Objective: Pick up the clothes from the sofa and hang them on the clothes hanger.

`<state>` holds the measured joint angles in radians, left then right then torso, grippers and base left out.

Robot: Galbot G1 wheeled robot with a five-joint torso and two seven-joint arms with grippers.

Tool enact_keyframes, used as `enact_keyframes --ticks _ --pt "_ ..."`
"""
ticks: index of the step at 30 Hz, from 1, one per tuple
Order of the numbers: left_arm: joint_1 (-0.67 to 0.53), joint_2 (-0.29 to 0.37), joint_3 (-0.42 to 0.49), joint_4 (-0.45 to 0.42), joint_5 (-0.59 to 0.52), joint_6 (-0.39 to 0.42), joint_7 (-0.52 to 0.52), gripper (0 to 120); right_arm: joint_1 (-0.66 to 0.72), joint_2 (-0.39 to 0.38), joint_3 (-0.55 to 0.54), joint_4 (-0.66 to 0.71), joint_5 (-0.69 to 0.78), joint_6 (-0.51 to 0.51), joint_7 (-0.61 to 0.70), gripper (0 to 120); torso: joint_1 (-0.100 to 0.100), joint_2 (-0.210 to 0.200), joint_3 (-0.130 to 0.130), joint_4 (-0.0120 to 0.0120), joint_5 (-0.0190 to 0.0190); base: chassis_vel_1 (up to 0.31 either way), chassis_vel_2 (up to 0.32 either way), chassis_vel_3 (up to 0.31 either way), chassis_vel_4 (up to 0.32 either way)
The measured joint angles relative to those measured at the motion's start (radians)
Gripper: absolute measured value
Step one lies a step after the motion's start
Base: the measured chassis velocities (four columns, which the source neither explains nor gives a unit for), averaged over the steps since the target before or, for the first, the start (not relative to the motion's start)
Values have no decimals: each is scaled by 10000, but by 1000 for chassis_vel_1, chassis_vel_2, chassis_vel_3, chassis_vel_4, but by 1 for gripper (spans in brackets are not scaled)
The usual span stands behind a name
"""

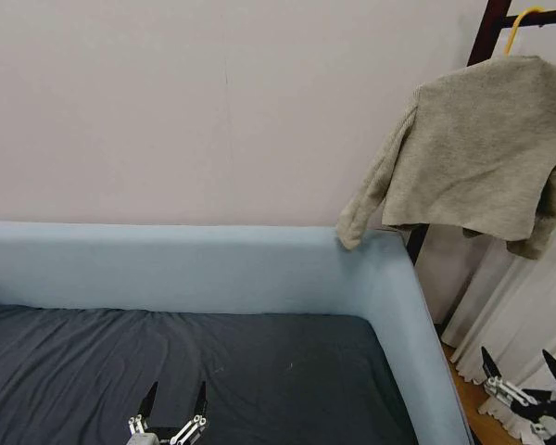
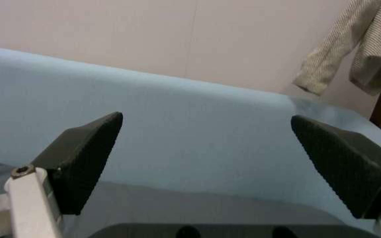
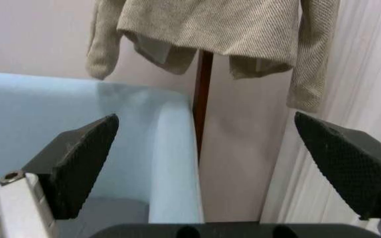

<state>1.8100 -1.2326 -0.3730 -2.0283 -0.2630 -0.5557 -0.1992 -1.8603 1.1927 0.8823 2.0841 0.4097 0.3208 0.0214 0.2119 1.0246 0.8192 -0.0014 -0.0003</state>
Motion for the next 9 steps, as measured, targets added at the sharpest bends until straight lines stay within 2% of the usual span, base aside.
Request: enact_keyframes --ticks 9 --pt "0 0 0 0 0 0 0 100 42 439 -633 70 -437 119 -27 100 1 0 0 0 1 0 0 0 0"
